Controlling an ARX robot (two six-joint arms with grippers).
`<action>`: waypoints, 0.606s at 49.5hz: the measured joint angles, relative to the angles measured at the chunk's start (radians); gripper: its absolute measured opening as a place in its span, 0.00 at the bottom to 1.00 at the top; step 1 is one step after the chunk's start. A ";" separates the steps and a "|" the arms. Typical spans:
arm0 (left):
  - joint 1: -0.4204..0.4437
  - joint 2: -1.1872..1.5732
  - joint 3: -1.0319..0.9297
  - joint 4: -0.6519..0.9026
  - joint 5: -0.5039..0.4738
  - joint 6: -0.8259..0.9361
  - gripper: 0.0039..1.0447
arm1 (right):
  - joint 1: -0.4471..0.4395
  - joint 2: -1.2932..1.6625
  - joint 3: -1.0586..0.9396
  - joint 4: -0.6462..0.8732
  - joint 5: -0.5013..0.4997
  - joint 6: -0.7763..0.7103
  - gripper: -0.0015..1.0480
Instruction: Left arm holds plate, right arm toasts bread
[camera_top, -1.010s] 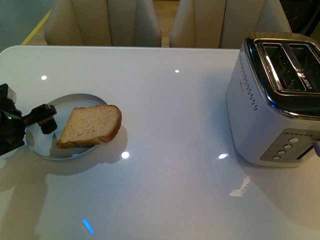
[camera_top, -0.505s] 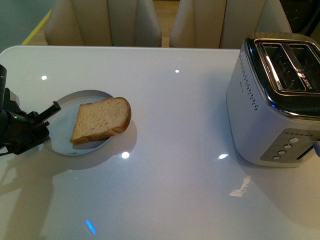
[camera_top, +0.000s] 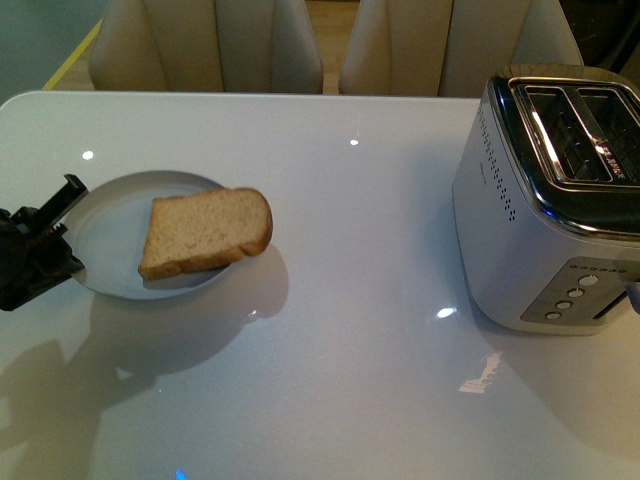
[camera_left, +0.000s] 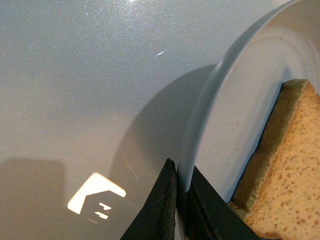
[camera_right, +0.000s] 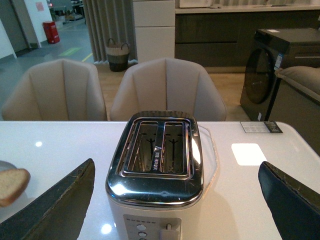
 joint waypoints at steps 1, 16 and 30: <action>0.000 -0.008 -0.003 -0.004 0.001 -0.003 0.03 | 0.000 0.000 0.000 0.000 0.000 0.000 0.91; -0.053 -0.281 -0.040 -0.154 0.025 -0.093 0.03 | 0.000 0.000 0.000 0.000 0.000 0.000 0.91; -0.192 -0.467 0.011 -0.270 0.013 -0.158 0.03 | 0.000 0.000 0.000 0.000 0.000 0.000 0.91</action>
